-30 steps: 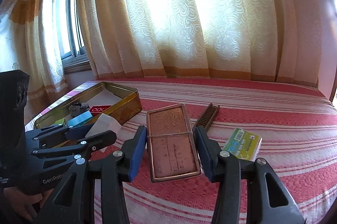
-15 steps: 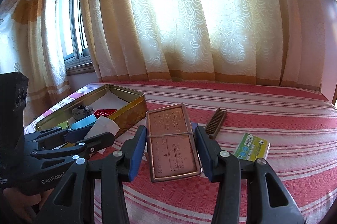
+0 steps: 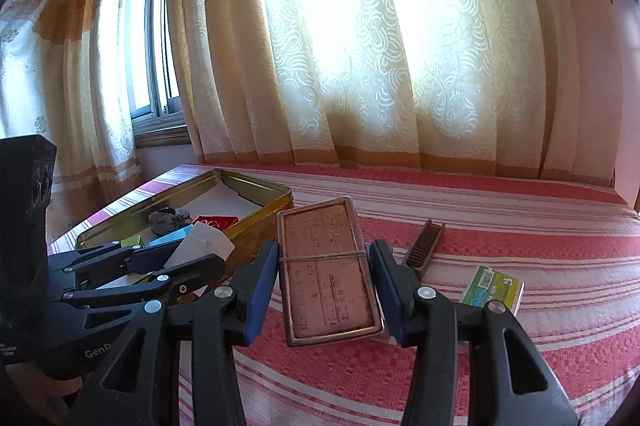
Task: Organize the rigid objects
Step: 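Carry the copper plate and white plug with both grippers toward the gold tin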
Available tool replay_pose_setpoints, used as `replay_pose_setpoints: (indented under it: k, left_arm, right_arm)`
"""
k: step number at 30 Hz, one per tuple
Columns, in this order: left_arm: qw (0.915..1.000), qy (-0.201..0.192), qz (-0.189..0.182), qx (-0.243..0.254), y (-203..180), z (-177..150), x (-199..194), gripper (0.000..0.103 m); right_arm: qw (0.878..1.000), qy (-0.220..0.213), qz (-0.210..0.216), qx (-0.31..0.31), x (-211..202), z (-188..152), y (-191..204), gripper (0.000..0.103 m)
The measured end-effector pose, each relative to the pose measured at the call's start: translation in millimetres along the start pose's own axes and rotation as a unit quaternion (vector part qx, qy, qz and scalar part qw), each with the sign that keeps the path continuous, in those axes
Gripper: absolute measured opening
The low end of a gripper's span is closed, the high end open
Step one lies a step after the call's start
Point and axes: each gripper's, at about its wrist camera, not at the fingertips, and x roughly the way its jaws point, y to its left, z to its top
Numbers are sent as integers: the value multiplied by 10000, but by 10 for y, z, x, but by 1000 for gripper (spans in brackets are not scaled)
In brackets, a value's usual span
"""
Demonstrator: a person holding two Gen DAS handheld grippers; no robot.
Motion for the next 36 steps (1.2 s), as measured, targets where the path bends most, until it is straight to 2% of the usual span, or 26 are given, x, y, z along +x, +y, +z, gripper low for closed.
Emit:
replay_pose_setpoints:
  k: [36]
  left_arm:
    - [9991, -187, 3, -376, 250, -39, -144, 37]
  right_arm:
    - [9995, 77, 253, -179, 132, 22, 311, 50]
